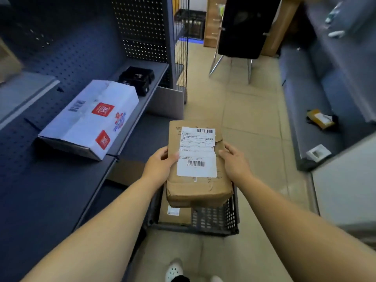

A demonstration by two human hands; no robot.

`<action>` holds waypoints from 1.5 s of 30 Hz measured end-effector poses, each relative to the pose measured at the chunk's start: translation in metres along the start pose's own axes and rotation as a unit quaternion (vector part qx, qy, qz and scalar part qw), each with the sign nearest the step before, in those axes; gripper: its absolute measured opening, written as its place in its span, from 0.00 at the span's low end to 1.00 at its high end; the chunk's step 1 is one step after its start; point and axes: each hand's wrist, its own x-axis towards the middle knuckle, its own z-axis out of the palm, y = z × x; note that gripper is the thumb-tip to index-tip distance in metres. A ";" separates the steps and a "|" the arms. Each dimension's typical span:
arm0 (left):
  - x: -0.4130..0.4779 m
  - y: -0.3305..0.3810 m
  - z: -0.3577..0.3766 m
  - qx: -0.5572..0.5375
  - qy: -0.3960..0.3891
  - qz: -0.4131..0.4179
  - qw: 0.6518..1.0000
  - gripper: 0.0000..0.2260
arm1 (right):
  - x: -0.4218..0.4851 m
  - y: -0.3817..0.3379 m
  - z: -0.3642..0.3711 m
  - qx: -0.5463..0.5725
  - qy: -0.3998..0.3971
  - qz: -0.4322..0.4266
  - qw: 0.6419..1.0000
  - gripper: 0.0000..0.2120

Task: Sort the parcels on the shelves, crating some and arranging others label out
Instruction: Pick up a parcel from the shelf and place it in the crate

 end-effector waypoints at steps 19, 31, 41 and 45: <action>0.124 -0.216 0.135 0.012 -0.086 -0.136 0.987 0.17 | 0.130 0.256 -0.004 -0.043 0.001 0.111 0.993 0.19; 0.202 -0.390 0.196 0.015 -0.099 -0.128 0.987 0.15 | 0.210 0.414 0.024 -0.048 0.005 0.119 0.992 0.19; 0.248 -0.493 0.227 0.038 -0.100 -0.150 0.983 0.19 | 0.252 0.512 0.046 -0.039 0.003 0.147 0.988 0.18; 0.258 -0.519 0.239 0.063 -0.117 -0.163 0.978 0.19 | 0.265 0.540 0.049 -0.046 0.010 0.166 0.985 0.18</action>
